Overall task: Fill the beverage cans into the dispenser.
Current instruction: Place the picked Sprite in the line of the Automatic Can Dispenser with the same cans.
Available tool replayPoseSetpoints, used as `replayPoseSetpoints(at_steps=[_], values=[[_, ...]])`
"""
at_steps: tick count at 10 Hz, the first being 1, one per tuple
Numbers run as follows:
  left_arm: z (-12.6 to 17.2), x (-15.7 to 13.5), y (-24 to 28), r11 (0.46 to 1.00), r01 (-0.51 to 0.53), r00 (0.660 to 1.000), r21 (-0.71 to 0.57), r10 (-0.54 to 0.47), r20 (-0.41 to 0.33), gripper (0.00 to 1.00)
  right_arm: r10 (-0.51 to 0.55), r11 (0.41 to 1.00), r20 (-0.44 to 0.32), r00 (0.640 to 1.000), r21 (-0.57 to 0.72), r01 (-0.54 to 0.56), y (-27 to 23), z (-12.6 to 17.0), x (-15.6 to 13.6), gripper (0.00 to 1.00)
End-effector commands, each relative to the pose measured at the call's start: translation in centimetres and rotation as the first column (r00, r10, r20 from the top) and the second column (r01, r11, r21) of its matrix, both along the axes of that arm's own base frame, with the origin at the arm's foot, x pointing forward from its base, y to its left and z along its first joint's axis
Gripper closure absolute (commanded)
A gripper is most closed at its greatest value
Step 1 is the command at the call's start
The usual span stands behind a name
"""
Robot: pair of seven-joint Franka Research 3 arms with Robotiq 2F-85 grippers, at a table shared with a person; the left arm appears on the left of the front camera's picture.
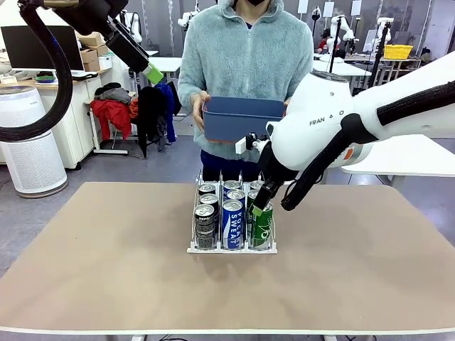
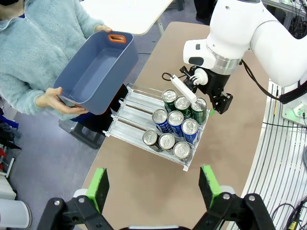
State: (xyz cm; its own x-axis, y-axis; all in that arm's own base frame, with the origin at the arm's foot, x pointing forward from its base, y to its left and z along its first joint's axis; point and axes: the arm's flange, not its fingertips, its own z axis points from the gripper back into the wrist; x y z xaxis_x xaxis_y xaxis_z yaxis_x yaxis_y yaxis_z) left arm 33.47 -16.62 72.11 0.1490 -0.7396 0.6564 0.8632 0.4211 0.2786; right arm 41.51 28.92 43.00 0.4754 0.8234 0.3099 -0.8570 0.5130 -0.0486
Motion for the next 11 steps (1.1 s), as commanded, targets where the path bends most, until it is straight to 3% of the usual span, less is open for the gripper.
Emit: replayPoseSetpoints(at_steps=[1, 3, 8, 11], values=[[-0.2, 0.0, 0.1, 1.000, 0.000, 1.000, 0.002, 0.000, -0.006, 0.00, 0.015, 1.000, 0.003, 1.000, -0.002, -0.015, 0.1, 0.0, 0.2, 0.00], [-0.2, 0.0, 0.1, 1.000, 0.000, 1.000, 0.002, 0.000, -0.006, 0.00, 0.000, 1.000, -0.001, 1.000, 0.000, 0.000, 0.0, 0.0, 0.0, 0.00], [-0.2, 0.0, 0.1, 1.000, 0.000, 1.000, 0.002, 0.000, -0.006, 0.00, 0.126, 0.985, -0.013, 0.992, 0.123, -0.124, -5.0, 11.3, -2.9, 0.00], [-0.2, 0.0, 0.1, 1.000, 0.000, 1.000, 0.002, 0.000, -0.006, 0.00, 0.002, 0.983, 0.101, 0.995, 0.180, -0.020, -8.6, 17.1, -4.5, 0.00]])
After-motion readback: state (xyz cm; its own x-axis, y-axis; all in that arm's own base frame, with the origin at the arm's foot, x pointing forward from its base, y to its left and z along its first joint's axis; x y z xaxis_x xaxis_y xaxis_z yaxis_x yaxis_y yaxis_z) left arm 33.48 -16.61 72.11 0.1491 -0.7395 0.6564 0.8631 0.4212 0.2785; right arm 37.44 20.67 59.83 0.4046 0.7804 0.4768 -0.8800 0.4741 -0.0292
